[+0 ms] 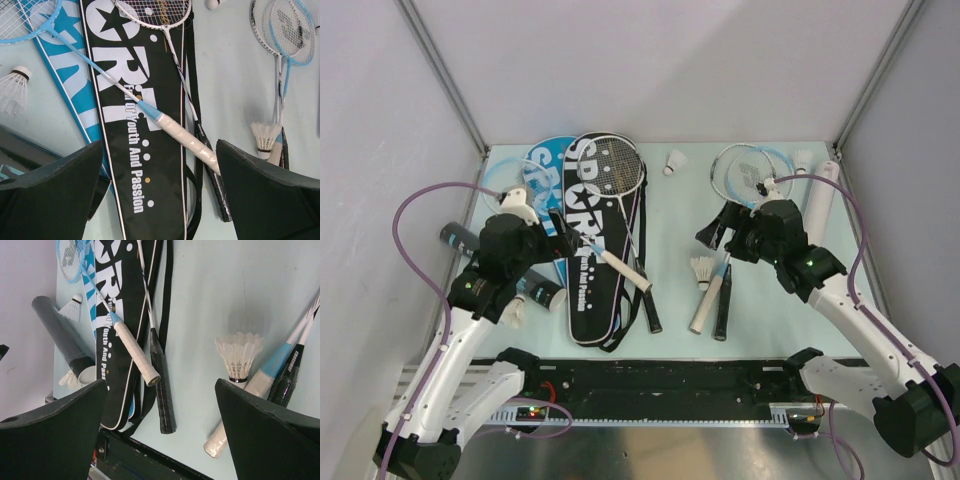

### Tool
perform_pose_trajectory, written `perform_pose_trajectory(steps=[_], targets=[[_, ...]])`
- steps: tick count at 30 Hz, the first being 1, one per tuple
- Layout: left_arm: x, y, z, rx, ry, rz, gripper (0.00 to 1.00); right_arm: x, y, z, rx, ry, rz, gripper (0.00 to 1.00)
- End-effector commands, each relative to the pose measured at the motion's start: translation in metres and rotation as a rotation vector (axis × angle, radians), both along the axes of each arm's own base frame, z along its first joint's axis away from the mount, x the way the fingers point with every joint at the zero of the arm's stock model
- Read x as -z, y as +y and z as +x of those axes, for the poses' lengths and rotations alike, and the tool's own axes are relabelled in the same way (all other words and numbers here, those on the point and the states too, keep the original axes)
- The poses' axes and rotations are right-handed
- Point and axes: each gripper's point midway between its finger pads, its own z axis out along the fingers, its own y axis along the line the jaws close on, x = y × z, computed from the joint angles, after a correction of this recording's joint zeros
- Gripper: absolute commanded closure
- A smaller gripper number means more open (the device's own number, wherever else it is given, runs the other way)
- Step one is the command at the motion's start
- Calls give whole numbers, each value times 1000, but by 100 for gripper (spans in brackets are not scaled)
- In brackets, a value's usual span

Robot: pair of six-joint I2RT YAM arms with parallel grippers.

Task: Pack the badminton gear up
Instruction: Open the lid of the shuttle tube.

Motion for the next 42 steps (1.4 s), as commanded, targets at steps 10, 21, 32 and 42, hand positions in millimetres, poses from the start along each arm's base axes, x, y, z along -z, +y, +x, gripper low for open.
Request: perform_pose_trajectory(steps=[10, 21, 32, 42], targets=[[-11, 27, 3, -145, -58, 24, 2, -20, 4, 6, 9, -61, 53, 4], [-14, 32, -2, -214, -67, -54, 2, -10, 67, 35, -131, -138, 90, 14], [42, 51, 9, -345, 233, -171, 8, 70, -21, 87, 192, 78, -260, 19], [126, 159, -2, -799, 512, -286, 4, 57, -15, 66, 4, 26, -309, 13]])
